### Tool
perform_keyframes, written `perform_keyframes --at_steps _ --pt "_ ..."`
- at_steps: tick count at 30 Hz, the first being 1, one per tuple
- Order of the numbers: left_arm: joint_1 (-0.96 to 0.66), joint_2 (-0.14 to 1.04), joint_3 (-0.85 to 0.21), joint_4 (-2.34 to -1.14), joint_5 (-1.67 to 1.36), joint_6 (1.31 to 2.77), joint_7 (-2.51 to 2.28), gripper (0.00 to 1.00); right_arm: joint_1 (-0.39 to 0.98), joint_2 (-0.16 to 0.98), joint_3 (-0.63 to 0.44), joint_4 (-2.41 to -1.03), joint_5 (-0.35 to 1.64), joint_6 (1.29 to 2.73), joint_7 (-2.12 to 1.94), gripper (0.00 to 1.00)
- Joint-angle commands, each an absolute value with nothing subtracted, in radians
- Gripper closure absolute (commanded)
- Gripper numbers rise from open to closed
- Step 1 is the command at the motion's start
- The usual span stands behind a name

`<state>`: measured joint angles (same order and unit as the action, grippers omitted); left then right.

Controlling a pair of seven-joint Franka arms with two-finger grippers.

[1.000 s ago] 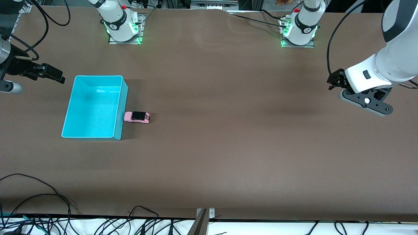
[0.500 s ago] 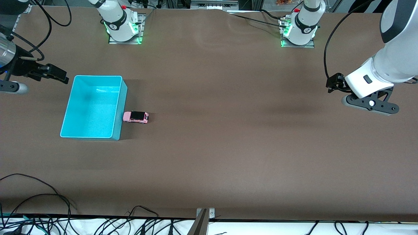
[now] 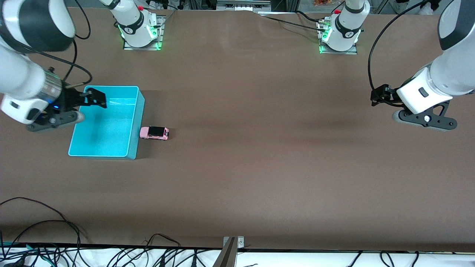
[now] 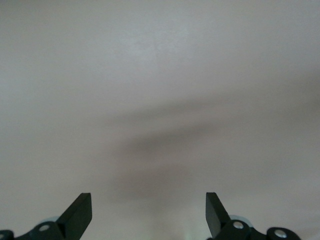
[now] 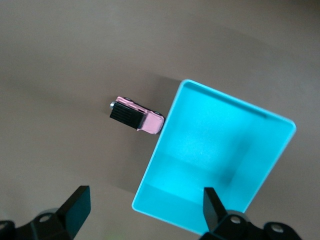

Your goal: Wind and store pink jeep toy

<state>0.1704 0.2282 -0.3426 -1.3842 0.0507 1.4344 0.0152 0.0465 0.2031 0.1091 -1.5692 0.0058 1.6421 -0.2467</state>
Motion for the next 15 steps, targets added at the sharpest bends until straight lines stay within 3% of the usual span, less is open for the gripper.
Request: perform_keyframes --at_steps 1,5,10,13,15 --pt "0.216 0.218 -0.338 -1.385 -0.037 1.433 0.023 0.00 0.061 0.258 0.106 -1.565 0.015 1.678 -0.487 0.00" --pt "0.164 0.180 -0.279 -1.408 -0.034 1.433 0.020 0.00 0.063 0.302 0.106 -1.568 0.017 1.698 -0.659 0.00" --pt "-0.050 0.133 -0.055 -1.453 -0.032 1.439 0.021 0.00 0.064 0.370 0.109 -1.574 0.023 1.735 -0.897 0.00" --pt "-0.057 0.101 -0.048 -1.502 -0.031 1.482 0.023 0.00 0.066 0.406 0.110 -1.575 0.025 1.767 -0.998 0.00" --pt "-0.060 0.039 -0.046 -1.595 -0.028 1.550 0.023 0.00 0.071 0.420 0.121 -1.591 0.026 1.796 -1.057 0.00"
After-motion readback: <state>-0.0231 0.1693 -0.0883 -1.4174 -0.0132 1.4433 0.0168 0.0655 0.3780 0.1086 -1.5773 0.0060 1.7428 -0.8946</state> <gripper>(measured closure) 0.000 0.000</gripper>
